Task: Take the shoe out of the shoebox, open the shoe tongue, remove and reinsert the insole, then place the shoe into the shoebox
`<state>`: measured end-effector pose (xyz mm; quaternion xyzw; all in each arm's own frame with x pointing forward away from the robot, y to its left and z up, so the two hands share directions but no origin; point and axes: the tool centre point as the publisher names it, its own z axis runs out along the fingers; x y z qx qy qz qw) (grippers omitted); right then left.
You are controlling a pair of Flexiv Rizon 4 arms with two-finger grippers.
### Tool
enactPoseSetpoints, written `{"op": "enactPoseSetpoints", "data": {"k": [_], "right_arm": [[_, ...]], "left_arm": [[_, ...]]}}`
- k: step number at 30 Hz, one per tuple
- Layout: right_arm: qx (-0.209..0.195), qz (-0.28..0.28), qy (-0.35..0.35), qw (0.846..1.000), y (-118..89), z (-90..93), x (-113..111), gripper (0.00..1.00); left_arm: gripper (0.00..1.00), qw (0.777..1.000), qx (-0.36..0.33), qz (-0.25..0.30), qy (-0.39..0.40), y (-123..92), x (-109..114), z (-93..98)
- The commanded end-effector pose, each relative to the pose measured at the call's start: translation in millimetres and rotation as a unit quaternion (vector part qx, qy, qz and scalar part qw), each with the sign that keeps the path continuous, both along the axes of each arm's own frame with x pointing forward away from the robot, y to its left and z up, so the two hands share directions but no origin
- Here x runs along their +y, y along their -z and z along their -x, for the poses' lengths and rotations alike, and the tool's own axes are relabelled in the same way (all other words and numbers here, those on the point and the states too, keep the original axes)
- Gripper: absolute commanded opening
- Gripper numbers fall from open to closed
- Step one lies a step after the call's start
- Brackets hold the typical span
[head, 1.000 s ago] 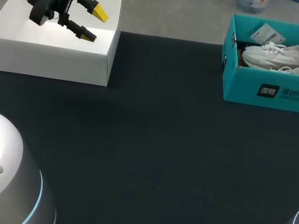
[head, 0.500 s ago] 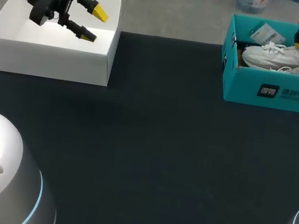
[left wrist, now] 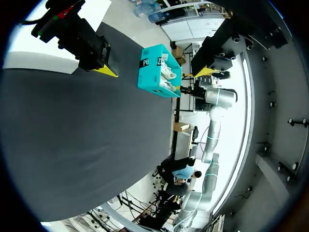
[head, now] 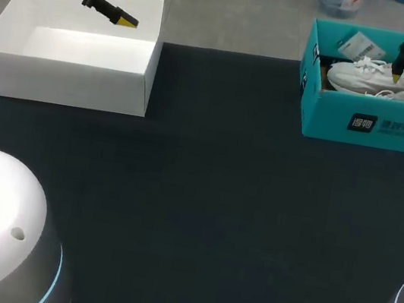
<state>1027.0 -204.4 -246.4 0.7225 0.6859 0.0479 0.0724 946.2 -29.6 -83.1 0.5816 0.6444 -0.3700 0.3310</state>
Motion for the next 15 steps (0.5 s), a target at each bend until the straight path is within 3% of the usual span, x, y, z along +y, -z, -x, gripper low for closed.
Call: {"op": "enactPoseSetpoints", "data": {"k": [1,3,7,8,10,15], "right_arm": [[0.003,-0.002,-0.014,1.000,6.2,6.7,6.7,1.00],[0.001,0.003,-0.025,1.000,7.6,15.6,12.9,1.00],[-0.003,0.017,-0.048,0.999,6.7,38.3,25.2,1.00],[-0.003,0.024,-0.055,0.998,6.5,45.4,28.5,1.00],[0.007,0.031,-0.050,0.998,5.9,58.1,32.5,1.00],[0.007,0.031,-0.050,0.998,5.9,58.1,32.5,1.00]], "left_arm": [[1.00,0.890,0.262,-0.083,-0.365,0.0,-8.4,-3.7],[1.00,0.832,0.328,-0.057,-0.444,5.5,-10.6,-16.3],[1.00,0.771,0.369,0.009,-0.518,7.9,-9.5,-34.7],[1.00,0.767,0.357,0.046,-0.531,6.7,-8.5,-41.1],[1.00,0.767,0.357,0.046,-0.531,6.7,-8.5,-41.1],[1.00,0.767,0.357,0.046,-0.531,6.7,-8.5,-41.1]]}}
